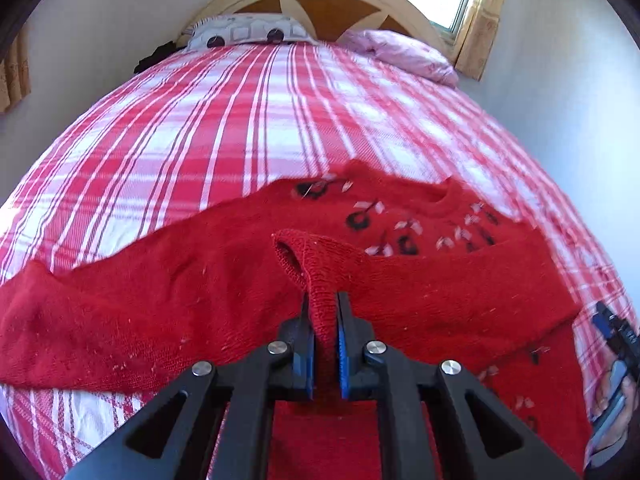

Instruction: Fold small clothes

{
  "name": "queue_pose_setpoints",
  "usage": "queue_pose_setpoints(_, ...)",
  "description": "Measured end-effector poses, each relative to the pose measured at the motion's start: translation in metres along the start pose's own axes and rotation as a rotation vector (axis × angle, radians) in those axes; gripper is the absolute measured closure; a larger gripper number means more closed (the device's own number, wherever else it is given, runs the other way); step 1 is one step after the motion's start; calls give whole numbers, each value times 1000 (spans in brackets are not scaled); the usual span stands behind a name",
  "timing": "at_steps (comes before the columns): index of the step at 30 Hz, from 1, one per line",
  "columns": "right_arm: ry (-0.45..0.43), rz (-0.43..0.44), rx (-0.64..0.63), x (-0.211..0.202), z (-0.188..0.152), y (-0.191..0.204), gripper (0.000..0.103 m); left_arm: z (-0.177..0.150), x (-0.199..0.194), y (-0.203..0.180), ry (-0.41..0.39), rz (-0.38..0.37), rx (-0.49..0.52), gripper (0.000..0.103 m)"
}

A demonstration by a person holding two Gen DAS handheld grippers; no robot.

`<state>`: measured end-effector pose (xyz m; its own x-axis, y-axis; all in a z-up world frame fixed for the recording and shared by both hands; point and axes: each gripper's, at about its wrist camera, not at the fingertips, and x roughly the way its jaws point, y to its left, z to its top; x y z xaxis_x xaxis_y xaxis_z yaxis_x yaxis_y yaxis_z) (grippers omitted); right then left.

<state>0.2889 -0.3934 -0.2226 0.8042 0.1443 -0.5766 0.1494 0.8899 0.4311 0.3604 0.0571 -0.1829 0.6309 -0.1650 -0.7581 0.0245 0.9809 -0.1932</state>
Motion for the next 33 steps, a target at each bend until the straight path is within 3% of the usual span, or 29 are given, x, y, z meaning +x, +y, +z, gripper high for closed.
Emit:
queue_pose_setpoints(5,14,-7,-11,2,-1,2,18,-10,16,6,18,3,-22,95)
queue_pose_setpoints(9,-31,-4,-75,-8,-2,15,18,-13,16,11,14,-4,-17,91)
queue_pose_setpoints(14,-26,-19,-232,-12,-1,56,18,-17,6,10,11,-2,19,88)
queue_pose_setpoints(18,-7,69,-303,-11,4,98,18,-20,0,0,-6,33,87,88)
queue_pose_setpoints(22,76,158,-460,8,-2,144,18,-23,4,-2,2,77,132,88)
queue_pose_setpoints(27,284,61,-479,62,-23,145,18,-30,-2,9,-1,91,131,88)
queue_pose_setpoints(31,256,81,-466,48,-24,141,18,-35,-15,21,-13,71,114,88)
queue_pose_setpoints(33,196,128,-447,32,-19,140,18,-38,-25,27,-29,88,114,88)
